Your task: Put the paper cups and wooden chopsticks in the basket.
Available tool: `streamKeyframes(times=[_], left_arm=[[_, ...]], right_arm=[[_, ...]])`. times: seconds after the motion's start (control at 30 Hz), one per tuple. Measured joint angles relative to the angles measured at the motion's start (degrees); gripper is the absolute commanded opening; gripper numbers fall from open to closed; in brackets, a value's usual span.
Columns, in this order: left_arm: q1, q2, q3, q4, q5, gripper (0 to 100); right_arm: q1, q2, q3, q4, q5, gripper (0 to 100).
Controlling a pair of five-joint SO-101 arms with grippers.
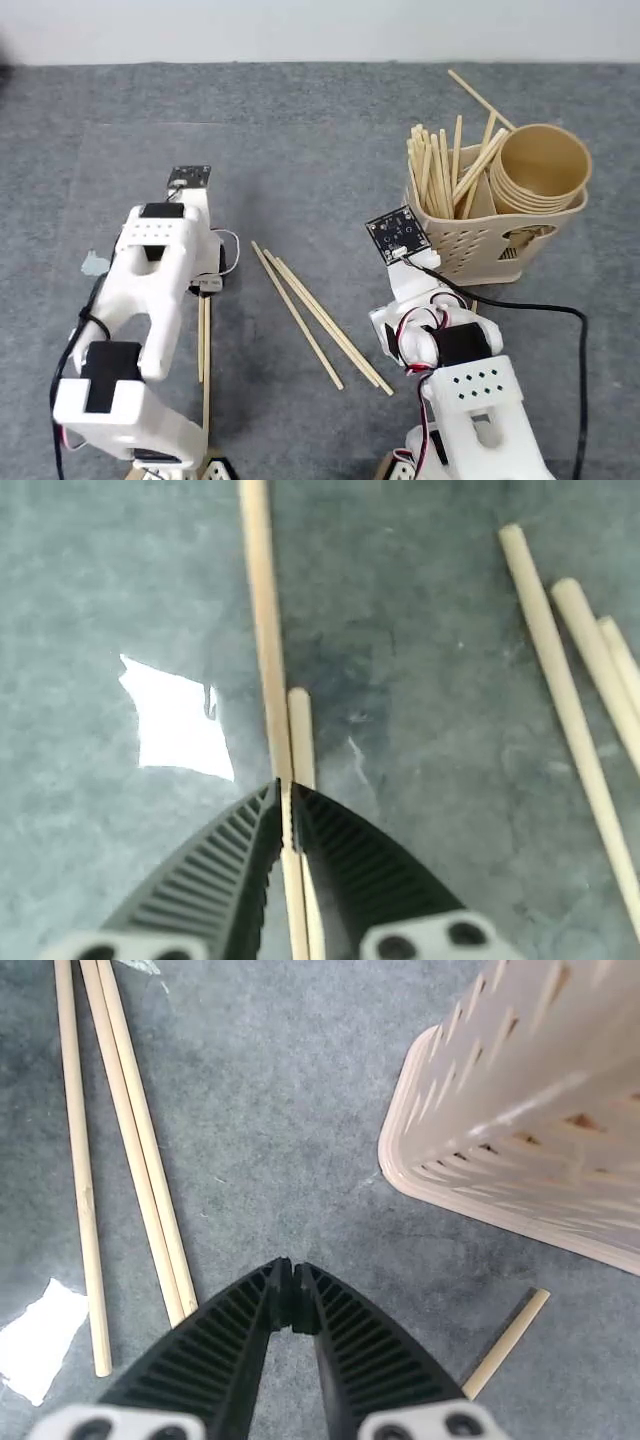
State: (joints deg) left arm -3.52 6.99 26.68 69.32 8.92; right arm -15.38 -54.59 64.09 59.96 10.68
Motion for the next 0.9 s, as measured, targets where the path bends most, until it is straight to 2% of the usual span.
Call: streamKeyframes(times=[0.2,0.57,0.67,0.83,0.9], left_arm=[[-0.79,0.00,0.62,-1.49,0.00,19],[-4.13,-0.09,5.89,-7.82,-0.53,19],[-4.13,0.70,5.89,-7.91,-0.53,16],[-3.16,4.92,1.23,-5.45,-0.53,1],[-2.90,8.09,-2.81,-3.34,-0.35,1]], right_arm=[[0.00,0.00,0.00,0.00,0.00,0.9],[0.00,0.00,0.00,0.00,0.00,0.9],[0.00,0.00,0.00,0.00,0.00,0.9],[0.00,0.00,0.00,0.00,0.00,0.9],[0.00,0.00,0.00,0.00,0.00,0.9]])
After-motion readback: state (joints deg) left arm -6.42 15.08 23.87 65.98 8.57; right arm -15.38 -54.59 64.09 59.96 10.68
